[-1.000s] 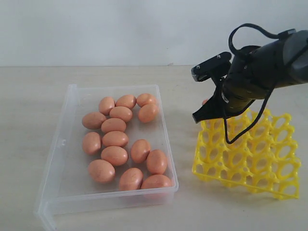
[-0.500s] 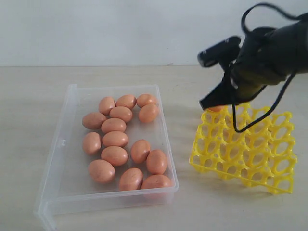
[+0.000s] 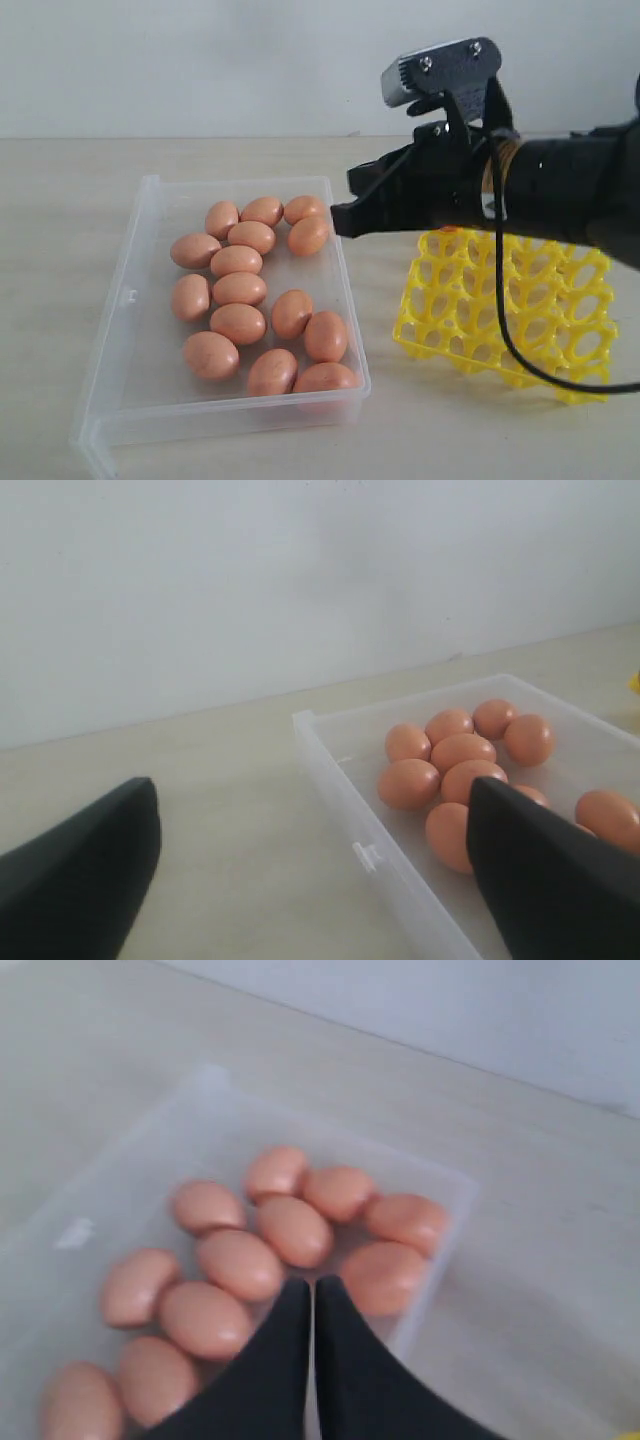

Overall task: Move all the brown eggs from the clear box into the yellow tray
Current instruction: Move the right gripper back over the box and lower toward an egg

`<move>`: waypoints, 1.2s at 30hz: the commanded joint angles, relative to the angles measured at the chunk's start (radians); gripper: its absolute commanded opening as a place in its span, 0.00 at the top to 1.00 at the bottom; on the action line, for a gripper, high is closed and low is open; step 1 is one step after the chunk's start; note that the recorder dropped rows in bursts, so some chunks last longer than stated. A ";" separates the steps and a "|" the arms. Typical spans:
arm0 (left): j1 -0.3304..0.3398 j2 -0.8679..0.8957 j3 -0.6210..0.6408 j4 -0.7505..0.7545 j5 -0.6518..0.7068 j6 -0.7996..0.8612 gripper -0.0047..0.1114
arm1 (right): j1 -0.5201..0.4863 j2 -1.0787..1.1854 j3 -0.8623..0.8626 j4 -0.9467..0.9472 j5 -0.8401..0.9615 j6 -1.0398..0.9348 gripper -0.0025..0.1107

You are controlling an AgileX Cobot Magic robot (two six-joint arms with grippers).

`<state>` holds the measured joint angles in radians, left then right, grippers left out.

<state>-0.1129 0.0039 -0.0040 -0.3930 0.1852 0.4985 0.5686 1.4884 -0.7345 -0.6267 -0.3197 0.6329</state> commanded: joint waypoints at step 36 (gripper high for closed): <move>-0.002 -0.004 0.004 -0.007 -0.007 -0.008 0.29 | 0.197 0.393 -0.408 -1.118 0.698 0.422 0.58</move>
<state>-0.1129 0.0039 -0.0040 -0.3930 0.1852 0.4985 0.7664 1.8855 -1.0943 -1.7528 0.2858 1.0244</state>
